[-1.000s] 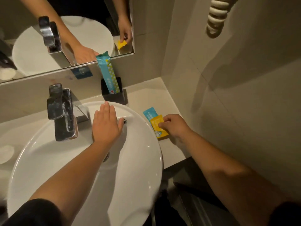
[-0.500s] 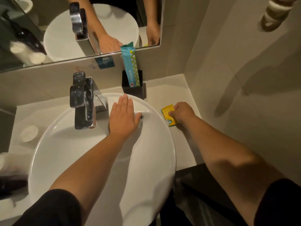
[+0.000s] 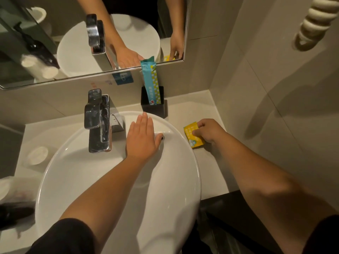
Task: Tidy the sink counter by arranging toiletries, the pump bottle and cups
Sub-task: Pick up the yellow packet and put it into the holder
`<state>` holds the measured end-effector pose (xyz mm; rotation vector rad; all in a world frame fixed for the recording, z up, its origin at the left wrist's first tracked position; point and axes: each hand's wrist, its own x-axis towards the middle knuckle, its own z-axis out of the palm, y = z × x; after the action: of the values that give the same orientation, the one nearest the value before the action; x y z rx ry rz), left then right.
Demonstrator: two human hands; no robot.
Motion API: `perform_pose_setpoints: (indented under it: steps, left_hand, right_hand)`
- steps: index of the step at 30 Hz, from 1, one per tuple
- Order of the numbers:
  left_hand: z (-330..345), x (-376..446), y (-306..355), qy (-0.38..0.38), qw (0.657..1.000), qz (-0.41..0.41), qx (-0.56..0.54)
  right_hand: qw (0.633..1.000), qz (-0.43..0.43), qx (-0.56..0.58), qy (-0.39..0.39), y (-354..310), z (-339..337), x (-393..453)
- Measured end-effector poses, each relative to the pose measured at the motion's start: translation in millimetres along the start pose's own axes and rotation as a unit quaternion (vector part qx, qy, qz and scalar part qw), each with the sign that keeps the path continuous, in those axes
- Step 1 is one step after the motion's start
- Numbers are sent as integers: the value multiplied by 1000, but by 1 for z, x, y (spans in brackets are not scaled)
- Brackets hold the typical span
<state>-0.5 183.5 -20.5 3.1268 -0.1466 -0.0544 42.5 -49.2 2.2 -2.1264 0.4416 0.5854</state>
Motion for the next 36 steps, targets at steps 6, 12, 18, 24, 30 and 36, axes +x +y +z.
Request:
perform_pose_setpoints:
  steps: [6,12,18,24,30,36]
  left_hand:
    - [1,0,-1,2,1000,-2,0]
    - [0,0,-2,-7,1000,5,-13]
    - [1,2,-2,-2,1000,0,-16]
    - [5,3,-2,19,999,7,-24]
    - [6,3,-3,19,1000,4,-16]
    - [6,3,-3,20,1000,2,-17]
  right_hand:
    - [990,-80,112,-4,-41,-8,-7]
    - [962,-191,195,-12,-117,-1,-7]
    - [953,-206,222,-24,-143,24,16]
    - [953,-218,211,-7,-136,41,31]
    - [958,-235,166,15,-127,46,36]
    - [957,-244,149,51,-125,45,33]
